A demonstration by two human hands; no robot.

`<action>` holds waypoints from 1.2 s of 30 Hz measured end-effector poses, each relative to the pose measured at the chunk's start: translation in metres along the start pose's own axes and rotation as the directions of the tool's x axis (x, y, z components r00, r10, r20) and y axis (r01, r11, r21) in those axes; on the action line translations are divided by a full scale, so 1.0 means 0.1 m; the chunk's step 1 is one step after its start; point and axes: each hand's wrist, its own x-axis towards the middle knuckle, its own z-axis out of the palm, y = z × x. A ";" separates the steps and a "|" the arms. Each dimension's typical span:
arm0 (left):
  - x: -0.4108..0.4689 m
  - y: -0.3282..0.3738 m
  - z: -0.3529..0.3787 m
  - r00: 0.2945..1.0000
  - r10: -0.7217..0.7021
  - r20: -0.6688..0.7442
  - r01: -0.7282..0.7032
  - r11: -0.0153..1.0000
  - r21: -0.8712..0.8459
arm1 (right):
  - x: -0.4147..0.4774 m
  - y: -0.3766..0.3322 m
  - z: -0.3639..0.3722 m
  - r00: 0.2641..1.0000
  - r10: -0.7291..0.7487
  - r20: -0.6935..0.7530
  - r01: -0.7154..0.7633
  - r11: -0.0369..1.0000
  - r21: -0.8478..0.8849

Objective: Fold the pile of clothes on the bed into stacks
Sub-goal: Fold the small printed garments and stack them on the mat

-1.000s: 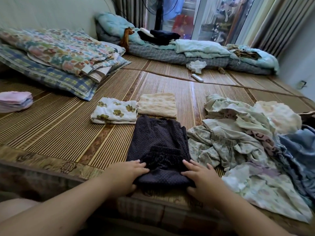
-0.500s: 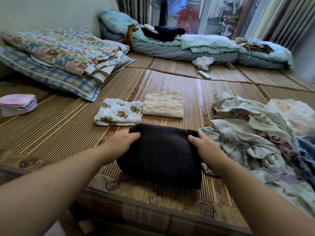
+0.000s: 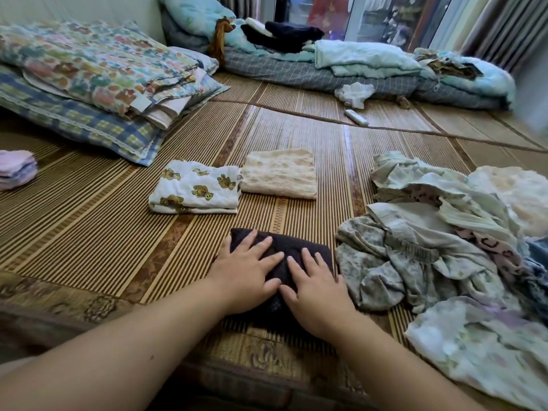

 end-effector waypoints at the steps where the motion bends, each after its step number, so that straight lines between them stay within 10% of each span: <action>1: 0.03 -0.01 0.03 0.996 -0.012 0.088 0.014 1.000 -0.026 | -0.01 0.03 0.05 0.997 0.060 0.040 -0.060 0.998 0.000; 5: 0.09 -0.04 0.02 0.975 -0.049 0.217 0.084 0.984 -0.154 | -0.09 0.02 0.04 0.976 0.216 0.011 -0.216 0.971 0.107; 8: 0.05 -0.11 -0.09 0.929 -0.341 0.140 0.369 0.877 -0.307 | -0.12 0.06 -0.11 0.900 0.412 -0.140 -0.312 0.835 0.453; 12: -0.10 -0.30 -0.27 0.771 -0.583 0.256 0.625 0.616 -0.479 | -0.10 0.22 -0.23 0.807 0.577 0.123 -0.489 0.538 0.687; 15: -0.13 -0.35 -0.33 0.785 -0.496 0.371 0.607 0.495 -0.622 | -0.05 0.20 -0.25 0.796 0.575 0.189 -0.483 0.415 0.771; 19: -0.19 -0.26 -0.33 0.825 -0.360 0.436 0.561 0.417 -0.716 | -0.03 0.09 -0.26 0.854 0.497 0.152 -0.430 0.511 0.744; 29: 0.13 -0.44 -0.63 0.919 -0.358 0.164 0.209 0.092 -0.973 | 0.40 0.18 -0.77 0.910 0.405 -0.089 -0.104 0.430 0.897; 33: 0.88 -0.64 -1.02 0.907 -0.421 0.018 0.068 0.104 -0.992 | 1.18 0.29 -1.29 0.873 0.409 -0.266 0.007 0.534 0.845; 36: 1.50 -0.86 -1.18 0.880 -0.466 -0.086 0.073 0.311 -0.948 | 1.82 0.42 -1.54 0.865 0.395 -0.309 0.015 0.595 0.804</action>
